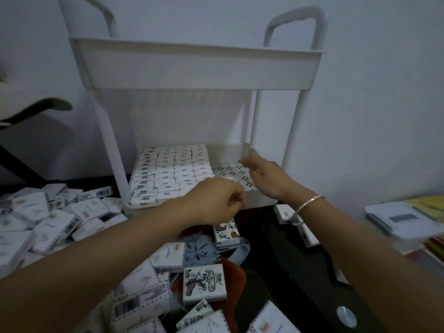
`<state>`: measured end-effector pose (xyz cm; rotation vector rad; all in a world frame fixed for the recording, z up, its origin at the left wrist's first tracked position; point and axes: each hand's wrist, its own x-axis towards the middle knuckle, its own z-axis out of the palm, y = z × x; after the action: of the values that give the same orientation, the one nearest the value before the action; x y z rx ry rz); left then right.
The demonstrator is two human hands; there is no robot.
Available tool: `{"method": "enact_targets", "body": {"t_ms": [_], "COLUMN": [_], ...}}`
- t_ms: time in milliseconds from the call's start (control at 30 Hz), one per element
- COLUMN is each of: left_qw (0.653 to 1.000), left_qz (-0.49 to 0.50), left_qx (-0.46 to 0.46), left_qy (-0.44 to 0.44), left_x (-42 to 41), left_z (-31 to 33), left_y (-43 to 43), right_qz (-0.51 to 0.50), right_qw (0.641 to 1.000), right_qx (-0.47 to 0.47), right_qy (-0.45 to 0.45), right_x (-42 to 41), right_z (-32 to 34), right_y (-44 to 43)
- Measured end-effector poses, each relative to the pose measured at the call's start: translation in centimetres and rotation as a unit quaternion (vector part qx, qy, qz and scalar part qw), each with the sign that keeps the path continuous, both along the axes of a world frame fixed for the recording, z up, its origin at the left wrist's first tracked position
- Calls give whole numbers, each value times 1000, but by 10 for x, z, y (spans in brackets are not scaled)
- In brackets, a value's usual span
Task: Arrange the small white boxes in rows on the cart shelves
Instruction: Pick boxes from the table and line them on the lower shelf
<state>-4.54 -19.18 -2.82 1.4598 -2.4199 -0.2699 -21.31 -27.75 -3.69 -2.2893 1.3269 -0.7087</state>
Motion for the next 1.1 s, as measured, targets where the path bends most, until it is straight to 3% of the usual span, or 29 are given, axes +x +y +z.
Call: {"method": "enact_targets", "body": {"t_ms": [167,333,533,700,900,1033,1100], "left_qw": [994,994,977,983,992,995,992], "left_qz": [-87,-88,-92,-86,-38,53,85], "left_qx": [-8,-2,9,-16,40,89,91], "left_qy": [-62,-65,-193,-159,-111,1,15], "left_x": [-51,-85,-92,-85,-69,-75,-79], "left_z": [-28,-45,-50,-42,-38,-45,-47], "left_y": [-6,-30,-36,-25,-13,-16,-19], "right_qz": [-40,-123,-164,-152,-141,-139,-131], "right_qw": [998,987,973,958,974,986,990], "right_qx": [-50,-58,55,120,117,75,50], "right_qy": [7,83,152,210,131,62,33], "right_x": [-57,-111,-144,-142,-131,-128,-127], "right_z": [1,-17,-38,-50,-56,-55,-52], "right_y": [30,41,43,55,63,67,69]}}
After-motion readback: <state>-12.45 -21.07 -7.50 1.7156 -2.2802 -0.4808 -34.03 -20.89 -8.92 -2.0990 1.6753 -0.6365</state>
